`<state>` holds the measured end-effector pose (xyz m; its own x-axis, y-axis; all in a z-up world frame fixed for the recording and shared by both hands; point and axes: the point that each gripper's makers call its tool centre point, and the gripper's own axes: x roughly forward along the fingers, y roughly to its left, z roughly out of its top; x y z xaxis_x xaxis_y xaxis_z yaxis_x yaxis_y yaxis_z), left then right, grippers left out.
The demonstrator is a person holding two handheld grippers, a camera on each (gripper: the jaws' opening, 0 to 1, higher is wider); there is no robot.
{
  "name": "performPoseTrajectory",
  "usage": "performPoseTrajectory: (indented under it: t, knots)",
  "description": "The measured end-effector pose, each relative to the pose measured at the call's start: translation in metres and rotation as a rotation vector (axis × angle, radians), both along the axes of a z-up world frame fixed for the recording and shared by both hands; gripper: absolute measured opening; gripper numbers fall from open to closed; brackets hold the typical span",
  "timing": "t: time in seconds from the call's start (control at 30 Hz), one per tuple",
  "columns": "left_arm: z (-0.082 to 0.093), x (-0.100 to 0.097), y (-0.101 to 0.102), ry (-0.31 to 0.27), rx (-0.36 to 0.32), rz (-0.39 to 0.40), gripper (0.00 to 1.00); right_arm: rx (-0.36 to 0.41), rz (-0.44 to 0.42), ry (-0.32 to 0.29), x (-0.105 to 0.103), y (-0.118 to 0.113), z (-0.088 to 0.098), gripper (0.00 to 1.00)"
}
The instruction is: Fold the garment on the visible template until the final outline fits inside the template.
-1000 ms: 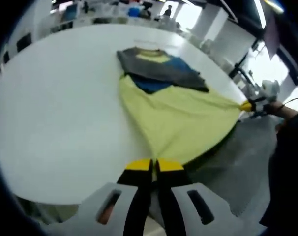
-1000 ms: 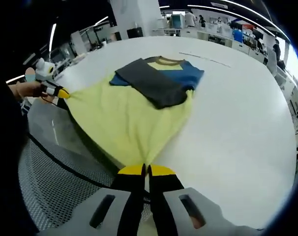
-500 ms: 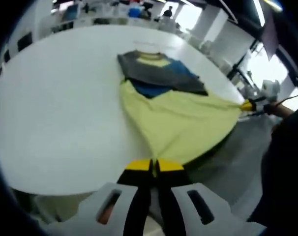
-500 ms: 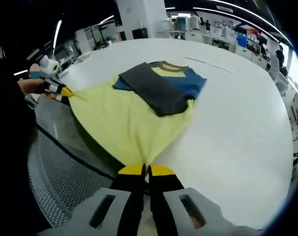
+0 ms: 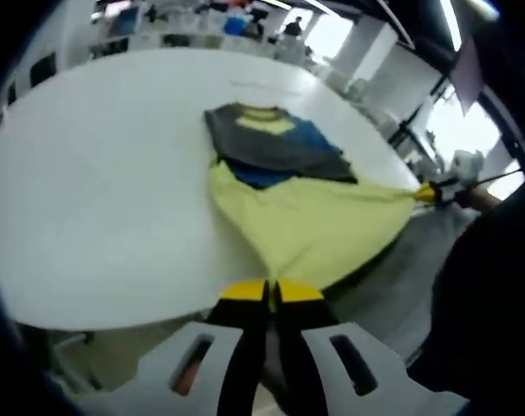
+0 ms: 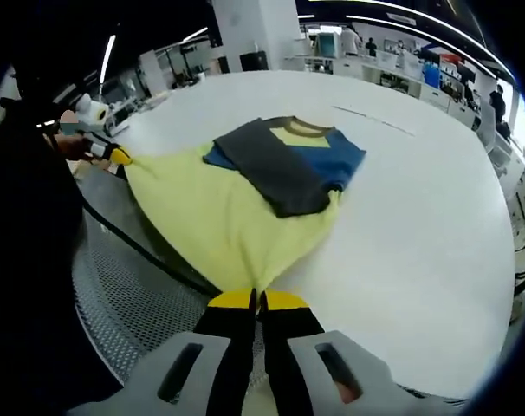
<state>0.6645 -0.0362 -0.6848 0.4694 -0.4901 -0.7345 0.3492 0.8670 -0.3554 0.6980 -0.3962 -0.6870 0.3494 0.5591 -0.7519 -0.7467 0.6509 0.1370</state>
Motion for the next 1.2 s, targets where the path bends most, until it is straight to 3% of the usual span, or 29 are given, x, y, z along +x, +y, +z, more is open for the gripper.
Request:
performPoseTrajectory:
  t: [0.3,0.43,0.77,0.9,1.2]
  knots:
    - [0.014,-0.018,-0.004,0.012,-0.024,-0.032,0.0,0.008,0.022,0.019,-0.015,-0.003,0.012,0.03]
    - [0.018,-0.029,-0.005,0.035,-0.006,-0.089,0.0,0.017,0.036,0.035,-0.023,-0.001,0.017,0.03]
    - [0.036,-0.034,-0.001,0.029,-0.009,-0.097,0.0,0.043,0.056,0.058,-0.036,0.003,0.032,0.03]
    - [0.045,-0.029,-0.002,0.007,-0.011,-0.096,0.0,0.057,0.044,0.047,-0.032,0.003,0.039,0.03]
    - [0.054,0.001,-0.001,-0.062,0.009,-0.1,0.0,0.048,0.048,0.018,-0.011,0.004,0.041,0.03]
